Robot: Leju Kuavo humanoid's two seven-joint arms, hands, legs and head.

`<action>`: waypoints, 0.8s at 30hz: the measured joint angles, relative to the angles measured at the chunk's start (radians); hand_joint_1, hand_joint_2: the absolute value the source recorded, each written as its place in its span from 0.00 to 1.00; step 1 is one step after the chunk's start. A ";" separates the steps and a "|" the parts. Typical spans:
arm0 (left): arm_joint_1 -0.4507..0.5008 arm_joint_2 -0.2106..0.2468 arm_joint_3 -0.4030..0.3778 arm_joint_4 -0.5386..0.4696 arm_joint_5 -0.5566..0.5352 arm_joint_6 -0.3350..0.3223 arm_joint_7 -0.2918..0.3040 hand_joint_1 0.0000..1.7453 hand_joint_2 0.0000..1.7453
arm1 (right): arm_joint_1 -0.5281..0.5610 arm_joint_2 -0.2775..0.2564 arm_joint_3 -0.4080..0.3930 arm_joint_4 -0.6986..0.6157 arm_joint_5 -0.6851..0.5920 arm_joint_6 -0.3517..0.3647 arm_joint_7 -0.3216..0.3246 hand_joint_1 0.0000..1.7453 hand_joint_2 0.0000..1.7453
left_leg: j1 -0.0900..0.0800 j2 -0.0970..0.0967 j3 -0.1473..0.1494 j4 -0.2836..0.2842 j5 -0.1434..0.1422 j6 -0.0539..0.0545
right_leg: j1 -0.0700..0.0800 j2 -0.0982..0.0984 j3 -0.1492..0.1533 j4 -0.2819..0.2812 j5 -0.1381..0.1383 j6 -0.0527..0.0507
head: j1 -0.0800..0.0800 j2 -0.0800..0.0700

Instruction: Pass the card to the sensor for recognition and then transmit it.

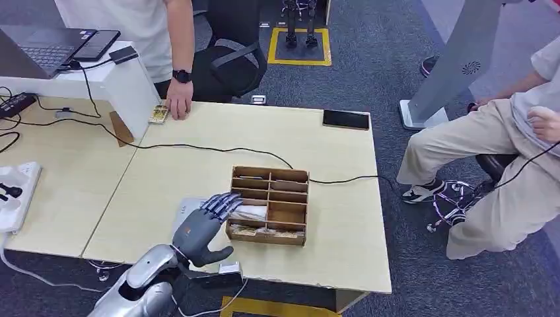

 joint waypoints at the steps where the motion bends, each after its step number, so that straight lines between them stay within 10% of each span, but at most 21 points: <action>1: 0.000 0.000 -0.001 0.001 0.000 0.000 0.000 0.07 1.00 | 0.000 0.000 0.000 0.000 0.000 0.000 0.000 0.00 1.00 | 0.000 0.000 0.000 0.000 0.000 0.000 | 0.000 0.000 0.000 0.000 0.000 0.000 | 0.000 0.000; 24: -0.003 0.008 -0.030 0.025 -0.012 -0.019 0.018 0.17 1.00 | 0.000 0.000 0.011 -0.011 0.003 0.003 0.004 0.00 1.00 | 0.000 0.000 0.000 0.000 0.000 0.000 | 0.000 0.000 0.000 0.000 0.000 0.000 | 0.000 0.000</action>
